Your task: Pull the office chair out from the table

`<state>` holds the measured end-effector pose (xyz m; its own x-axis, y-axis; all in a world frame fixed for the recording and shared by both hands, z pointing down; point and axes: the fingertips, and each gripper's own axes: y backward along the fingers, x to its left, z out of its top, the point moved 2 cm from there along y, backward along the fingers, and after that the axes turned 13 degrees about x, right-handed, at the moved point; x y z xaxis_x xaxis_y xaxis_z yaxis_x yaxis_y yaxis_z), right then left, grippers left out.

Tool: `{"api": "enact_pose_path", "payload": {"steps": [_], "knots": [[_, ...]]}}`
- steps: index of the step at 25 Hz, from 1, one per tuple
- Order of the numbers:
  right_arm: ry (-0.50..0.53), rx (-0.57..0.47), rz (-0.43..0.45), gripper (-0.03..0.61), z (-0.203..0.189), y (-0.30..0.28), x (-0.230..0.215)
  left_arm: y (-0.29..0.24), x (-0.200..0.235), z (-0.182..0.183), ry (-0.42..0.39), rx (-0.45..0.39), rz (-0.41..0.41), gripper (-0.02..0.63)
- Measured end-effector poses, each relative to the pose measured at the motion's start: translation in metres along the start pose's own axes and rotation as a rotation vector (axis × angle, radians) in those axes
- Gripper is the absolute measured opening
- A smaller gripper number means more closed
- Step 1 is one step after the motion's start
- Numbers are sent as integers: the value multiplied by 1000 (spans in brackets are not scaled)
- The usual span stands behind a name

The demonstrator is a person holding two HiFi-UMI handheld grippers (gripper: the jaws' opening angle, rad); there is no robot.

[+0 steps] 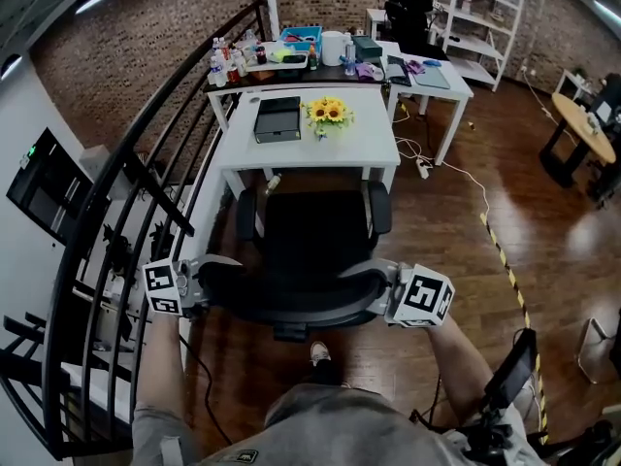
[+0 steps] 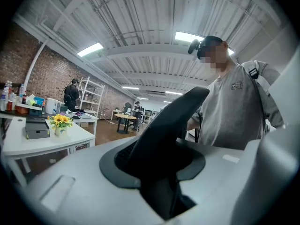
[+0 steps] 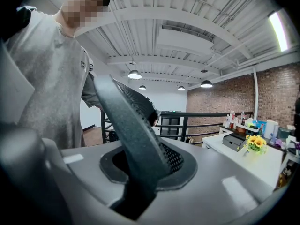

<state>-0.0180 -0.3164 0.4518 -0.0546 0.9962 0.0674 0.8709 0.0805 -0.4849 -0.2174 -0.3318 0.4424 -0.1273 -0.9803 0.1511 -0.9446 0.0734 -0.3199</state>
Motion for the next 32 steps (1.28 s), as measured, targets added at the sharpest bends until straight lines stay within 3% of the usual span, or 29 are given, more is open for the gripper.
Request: {"api": "enact_pose_path", "payload": {"steps": [9,32], "knots": [[-6,-30,4,98,-1,9,58,0,-57,-11,10,-17,7,137],[-53,-17,-37,100,2,20,194,9,-183,-35,-33,-32,-85,121]]}}
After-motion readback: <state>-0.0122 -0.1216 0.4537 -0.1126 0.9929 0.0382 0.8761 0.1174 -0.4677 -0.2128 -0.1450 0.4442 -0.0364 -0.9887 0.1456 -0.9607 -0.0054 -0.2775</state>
